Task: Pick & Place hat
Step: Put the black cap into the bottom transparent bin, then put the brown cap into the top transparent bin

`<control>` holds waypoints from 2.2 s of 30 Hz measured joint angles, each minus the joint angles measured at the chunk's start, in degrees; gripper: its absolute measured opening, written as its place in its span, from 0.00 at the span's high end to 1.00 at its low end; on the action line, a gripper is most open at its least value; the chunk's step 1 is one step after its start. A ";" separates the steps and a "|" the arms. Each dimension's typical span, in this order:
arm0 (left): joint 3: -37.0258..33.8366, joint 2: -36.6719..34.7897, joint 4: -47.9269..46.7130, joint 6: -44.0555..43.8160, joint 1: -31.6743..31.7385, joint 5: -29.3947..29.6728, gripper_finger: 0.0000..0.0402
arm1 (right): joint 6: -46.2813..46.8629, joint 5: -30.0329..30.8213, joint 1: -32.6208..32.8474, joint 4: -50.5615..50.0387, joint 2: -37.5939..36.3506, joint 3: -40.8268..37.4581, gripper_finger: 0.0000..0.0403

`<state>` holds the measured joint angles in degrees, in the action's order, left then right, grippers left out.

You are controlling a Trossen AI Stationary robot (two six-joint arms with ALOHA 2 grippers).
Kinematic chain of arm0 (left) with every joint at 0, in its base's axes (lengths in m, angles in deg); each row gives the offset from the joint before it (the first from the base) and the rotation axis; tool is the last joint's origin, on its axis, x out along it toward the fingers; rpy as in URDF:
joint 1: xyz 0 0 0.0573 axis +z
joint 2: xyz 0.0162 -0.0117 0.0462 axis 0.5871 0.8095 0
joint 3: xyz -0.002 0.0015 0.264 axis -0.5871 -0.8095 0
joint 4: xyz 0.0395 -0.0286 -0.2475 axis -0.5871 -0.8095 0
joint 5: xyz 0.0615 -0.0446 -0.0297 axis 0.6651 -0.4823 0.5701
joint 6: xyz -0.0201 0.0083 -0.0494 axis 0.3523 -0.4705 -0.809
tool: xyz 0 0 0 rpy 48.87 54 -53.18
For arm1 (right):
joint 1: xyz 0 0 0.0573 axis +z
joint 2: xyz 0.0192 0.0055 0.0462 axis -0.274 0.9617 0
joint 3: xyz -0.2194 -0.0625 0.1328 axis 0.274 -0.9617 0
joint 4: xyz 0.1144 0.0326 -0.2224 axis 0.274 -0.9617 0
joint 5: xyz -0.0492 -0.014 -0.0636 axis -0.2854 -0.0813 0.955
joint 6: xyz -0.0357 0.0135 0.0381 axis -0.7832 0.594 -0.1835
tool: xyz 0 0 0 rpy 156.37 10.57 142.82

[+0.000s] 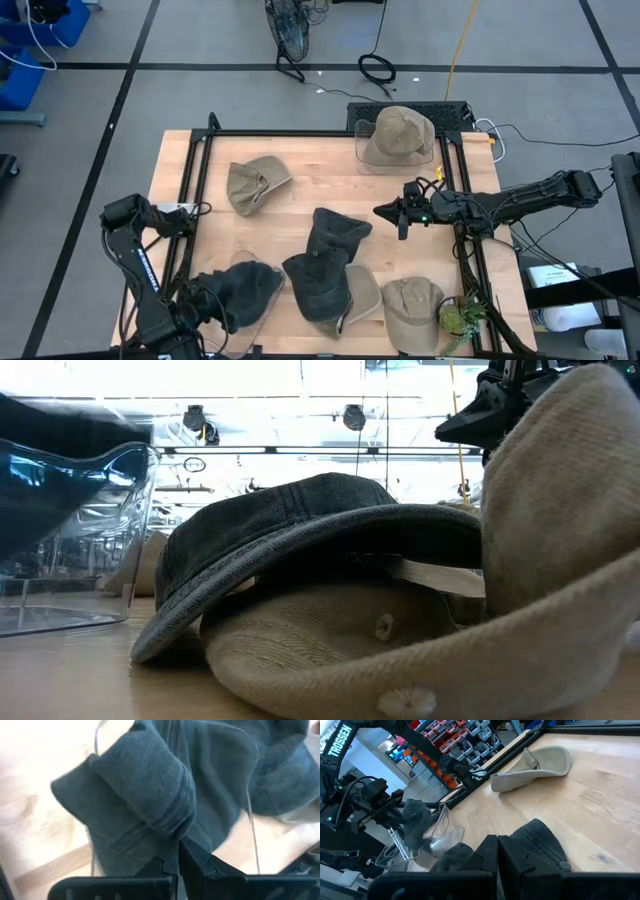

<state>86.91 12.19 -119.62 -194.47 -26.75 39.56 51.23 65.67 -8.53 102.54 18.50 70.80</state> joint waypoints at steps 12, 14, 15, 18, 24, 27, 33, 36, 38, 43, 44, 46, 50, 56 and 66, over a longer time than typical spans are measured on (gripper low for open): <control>0.00 0.00 2.52 5.32 -0.02 -4.35 0.91 | 0.00 0.02 -0.02 0.00 0.00 0.00 1.00; 0.00 0.00 2.54 5.40 -0.02 -4.46 0.86 | 0.00 0.02 -0.02 0.00 0.00 0.00 1.00; 0.00 0.00 2.55 5.41 -0.02 -4.47 0.83 | 0.00 0.02 -0.02 0.00 0.00 0.00 1.00; 0.00 0.00 2.27 5.41 -0.02 -4.45 0.72 | 0.00 0.02 -0.02 0.00 0.00 0.00 1.00; 0.00 -0.20 0.06 7.66 0.96 -2.22 0.53 | 0.00 0.04 -0.02 0.17 0.46 0.00 1.00; 0.00 -1.04 -0.42 11.28 2.68 -1.00 0.46 | 0.00 0.04 -0.02 0.15 0.79 0.00 1.00; 0.00 -3.75 -1.02 26.82 8.39 -0.97 0.37 | -0.02 0.04 -0.02 0.19 1.05 0.00 1.00; 0.00 -4.57 -0.38 39.19 13.05 -2.78 0.37 | -0.17 0.04 -0.02 0.19 1.05 0.00 1.00; 0.00 -4.70 1.05 49.81 17.20 -7.08 0.38 | -0.34 0.02 -0.02 0.17 1.05 0.00 1.00; 0.00 -4.61 5.73 69.36 27.04 -12.28 0.43 | -0.42 -0.06 -0.02 0.19 1.05 0.00 1.00; 0.00 -4.61 6.52 71.59 28.85 -12.55 0.44 | -0.40 -0.10 -0.02 0.20 1.05 0.00 1.00; -0.01 -5.15 7.96 74.32 31.86 -12.54 0.46 | -0.13 -0.43 -0.02 0.20 1.05 0.00 1.00; -0.02 -8.02 10.81 77.99 35.97 -9.52 0.52 | -1.19 -0.57 0.48 0.25 1.05 0.00 1.00; 0.00 -15.84 16.05 83.19 38.30 -0.49 0.71 | -3.35 -0.63 0.96 0.68 1.05 0.00 1.00; -1.73 -25.02 14.67 84.09 38.65 14.63 0.99 | -11.18 3.04 0.69 4.40 1.05 0.00 1.00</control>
<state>85.18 -12.82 -104.95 -110.37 11.91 54.20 40.05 68.71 -7.83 106.94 19.55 70.80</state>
